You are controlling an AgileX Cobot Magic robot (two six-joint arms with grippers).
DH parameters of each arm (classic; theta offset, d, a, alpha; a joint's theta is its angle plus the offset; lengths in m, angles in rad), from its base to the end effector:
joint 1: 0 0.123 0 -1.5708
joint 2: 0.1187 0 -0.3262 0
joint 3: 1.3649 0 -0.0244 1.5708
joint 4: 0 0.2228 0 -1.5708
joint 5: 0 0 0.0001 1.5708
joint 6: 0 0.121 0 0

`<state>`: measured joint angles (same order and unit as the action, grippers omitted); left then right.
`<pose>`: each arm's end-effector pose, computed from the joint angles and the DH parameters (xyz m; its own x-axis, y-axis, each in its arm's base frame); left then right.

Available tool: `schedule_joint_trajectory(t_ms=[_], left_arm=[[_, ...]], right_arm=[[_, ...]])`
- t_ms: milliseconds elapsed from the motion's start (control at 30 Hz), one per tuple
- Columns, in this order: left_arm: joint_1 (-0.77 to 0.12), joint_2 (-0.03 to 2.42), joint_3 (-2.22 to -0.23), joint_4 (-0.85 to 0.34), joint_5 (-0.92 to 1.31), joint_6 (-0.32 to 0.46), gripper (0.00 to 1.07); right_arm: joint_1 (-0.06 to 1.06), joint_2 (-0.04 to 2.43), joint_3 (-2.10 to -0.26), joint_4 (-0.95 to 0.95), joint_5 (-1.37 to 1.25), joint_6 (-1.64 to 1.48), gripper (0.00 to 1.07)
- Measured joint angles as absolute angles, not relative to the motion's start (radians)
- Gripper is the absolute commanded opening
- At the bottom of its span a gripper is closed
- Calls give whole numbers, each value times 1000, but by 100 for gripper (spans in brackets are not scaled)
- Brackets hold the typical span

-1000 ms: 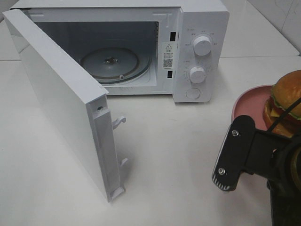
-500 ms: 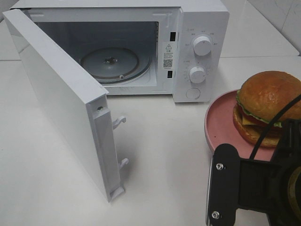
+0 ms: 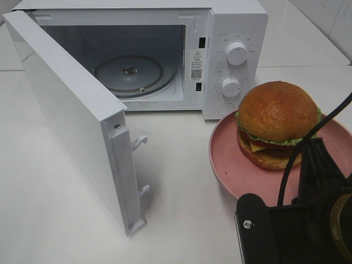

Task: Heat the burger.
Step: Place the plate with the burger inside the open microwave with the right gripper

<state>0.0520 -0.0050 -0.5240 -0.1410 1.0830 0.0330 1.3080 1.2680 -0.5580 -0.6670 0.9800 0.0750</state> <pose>-0.0481 -0.0176 0.2550 -0.4475 -0.0565 -0.8925 0.0444 0.9954 -0.0853 0.0975 0.1230 0.2301 0.0271 -0.9955 0.0910 -0.8569 -0.0700 -0.5107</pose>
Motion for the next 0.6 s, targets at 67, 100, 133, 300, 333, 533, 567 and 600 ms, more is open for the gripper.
schedule_joint_trajectory(t_ms=[67,100,133,300,333,533,567,600], left_arm=[[52,-5,-524,-141,1083,33,90],[52,-5,-524,-141,1083,33,90],[52,-5,-524,-141,1083,33,90],[52,-5,-524,-141,1083,33,90],[52,-5,-524,-141,1083,33,90],[52,-5,-524,-141,1083,33,90],[52,-5,-524,-141,1083,33,90],[52,-5,-524,-141,1083,33,90]], right_arm=[[1308,1268,-558,-668,973,32,0],[1308,1268,-558,-668,973,32,0],[1308,1268,-558,-668,972,12,0],[1308,1268,-558,-683,960,-51,0],[1308,1268,-558,-689,938,-45,0],[1306,1268,-558,-697,885,-77,0],[1293,1268,-557,-697,863,-117,0],[1293,1268,-557,-697,863,-117,0]])
